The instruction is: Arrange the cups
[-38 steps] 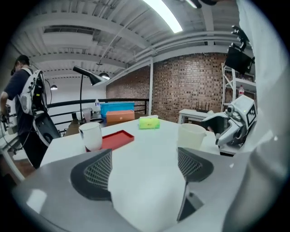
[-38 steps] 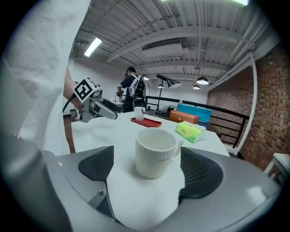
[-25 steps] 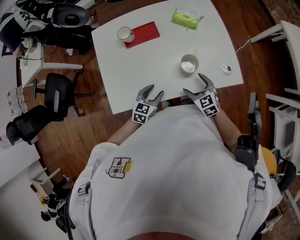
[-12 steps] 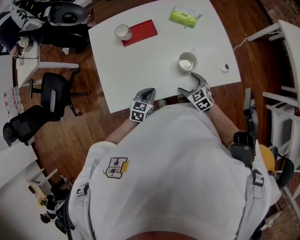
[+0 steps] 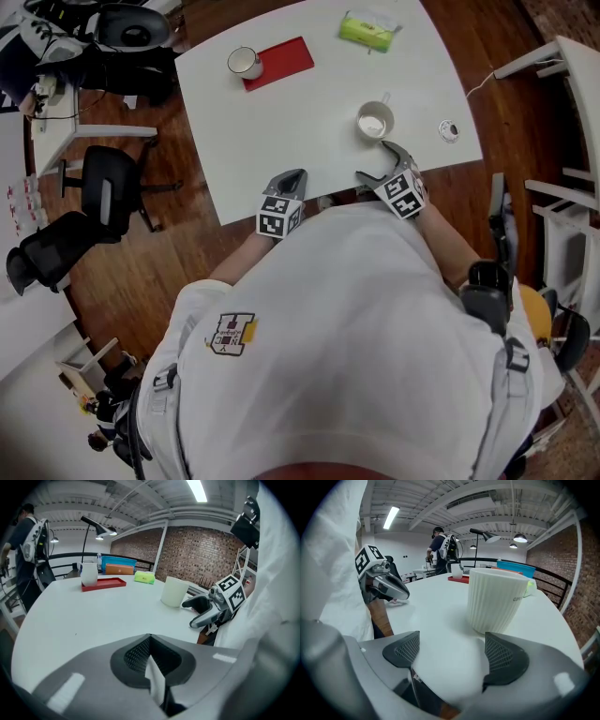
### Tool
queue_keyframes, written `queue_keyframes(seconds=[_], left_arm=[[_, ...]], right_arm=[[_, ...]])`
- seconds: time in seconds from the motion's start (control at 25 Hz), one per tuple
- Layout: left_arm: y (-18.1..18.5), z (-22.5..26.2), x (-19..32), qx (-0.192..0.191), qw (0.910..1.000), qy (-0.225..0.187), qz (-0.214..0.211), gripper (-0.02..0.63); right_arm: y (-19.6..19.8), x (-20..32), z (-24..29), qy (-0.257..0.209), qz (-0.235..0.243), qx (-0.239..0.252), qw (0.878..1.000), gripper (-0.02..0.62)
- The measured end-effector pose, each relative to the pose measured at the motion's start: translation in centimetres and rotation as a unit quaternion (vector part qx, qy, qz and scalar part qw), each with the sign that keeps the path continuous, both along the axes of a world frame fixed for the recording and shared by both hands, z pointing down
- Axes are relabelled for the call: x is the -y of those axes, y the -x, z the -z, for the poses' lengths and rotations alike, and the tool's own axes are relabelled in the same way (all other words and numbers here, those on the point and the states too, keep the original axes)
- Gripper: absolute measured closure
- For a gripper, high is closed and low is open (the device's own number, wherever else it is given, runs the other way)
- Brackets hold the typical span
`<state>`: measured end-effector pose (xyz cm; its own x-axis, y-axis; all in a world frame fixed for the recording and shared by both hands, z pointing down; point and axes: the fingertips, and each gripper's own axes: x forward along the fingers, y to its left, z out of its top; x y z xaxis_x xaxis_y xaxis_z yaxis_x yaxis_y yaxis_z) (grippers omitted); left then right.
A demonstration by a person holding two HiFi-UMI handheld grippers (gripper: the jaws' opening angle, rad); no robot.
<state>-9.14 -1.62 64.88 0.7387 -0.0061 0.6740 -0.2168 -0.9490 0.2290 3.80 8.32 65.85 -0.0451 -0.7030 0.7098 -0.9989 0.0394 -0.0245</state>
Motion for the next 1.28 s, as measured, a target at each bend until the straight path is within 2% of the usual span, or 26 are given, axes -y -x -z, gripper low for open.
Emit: queue_keyframes(seconds=[0.4,0.56,0.84,1.04,1.28], left_arm=[[-0.6,0.6,0.1,-0.003,0.9999,-0.002,-0.011,0.606],[-0.7,1.2,0.7,-0.019,0.9998,-0.005,0.001,0.606],[-0.8,0.7,0.9,-0.019,0.9998,-0.004,0.01,0.606],[-1.3,1.0,1.1,-0.012,0.9997,-0.006,0.02,0.606],[-1.0,1.3,1.9,-0.002,0.9986,-0.009,0.052,0.606]], right_arm=[[0.1,0.0,0.1,0.003,-0.004,0.0,1.0,0.161],[0.3,0.5,0.0,-0.001,0.005,0.0,1.0,0.161],[0.1,0.3,0.0,0.002,0.008,0.001,1.0,0.161],[-3.3,0.6,2.2,-0.025,-0.037,-0.008,0.999,0.167],[-7.9,3.5,6.8,-0.091,-0.082,-0.076,0.99,0.075]])
